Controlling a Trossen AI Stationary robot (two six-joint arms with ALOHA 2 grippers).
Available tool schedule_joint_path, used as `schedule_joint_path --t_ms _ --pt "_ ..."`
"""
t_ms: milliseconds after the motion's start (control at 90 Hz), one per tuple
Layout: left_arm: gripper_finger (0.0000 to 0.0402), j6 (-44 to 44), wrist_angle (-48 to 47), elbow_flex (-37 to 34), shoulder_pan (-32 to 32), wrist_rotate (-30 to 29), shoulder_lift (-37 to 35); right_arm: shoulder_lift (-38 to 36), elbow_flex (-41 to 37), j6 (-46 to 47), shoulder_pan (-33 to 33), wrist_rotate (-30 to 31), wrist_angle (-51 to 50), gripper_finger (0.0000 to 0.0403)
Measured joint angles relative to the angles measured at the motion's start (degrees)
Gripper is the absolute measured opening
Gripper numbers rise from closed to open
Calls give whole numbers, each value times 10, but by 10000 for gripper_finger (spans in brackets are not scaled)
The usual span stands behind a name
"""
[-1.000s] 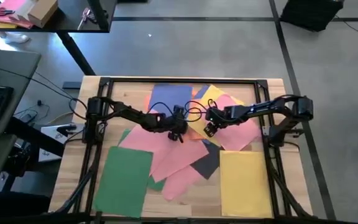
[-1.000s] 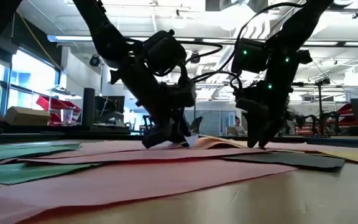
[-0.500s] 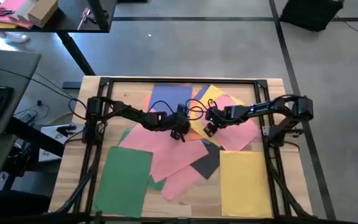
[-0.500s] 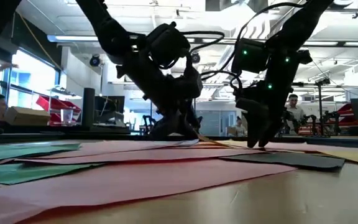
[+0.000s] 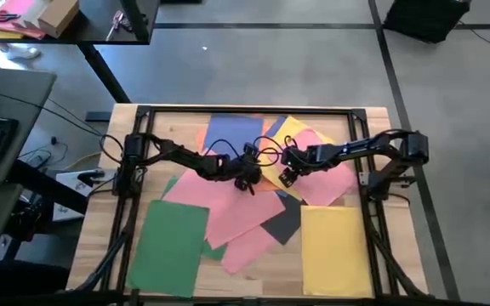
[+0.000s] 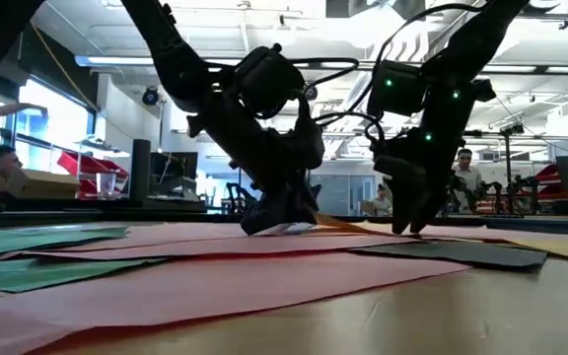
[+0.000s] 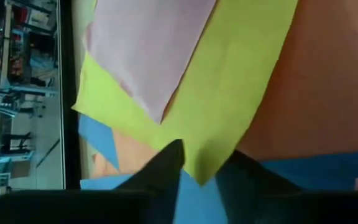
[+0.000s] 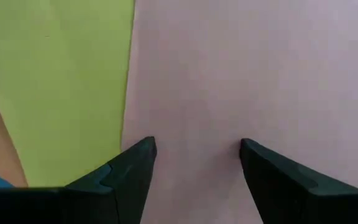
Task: Organize paper
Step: Stack the yellow paper on top of the other yellow paper to the bottom right of the table
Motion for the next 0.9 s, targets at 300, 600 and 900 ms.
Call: schedule_joint_path --t_ms 300,600,900 --pt "1 -12 -10 0 -11 -38 -3 -9 -1 -9 0 8 12 225" --pt "0 -43 -121 0 -20 -70 -82 -84 -1 -24 0 31 3 225" --pt "0 -104 -263 0 -20 -67 -200 -102 -2 -35 7 29 2 225"
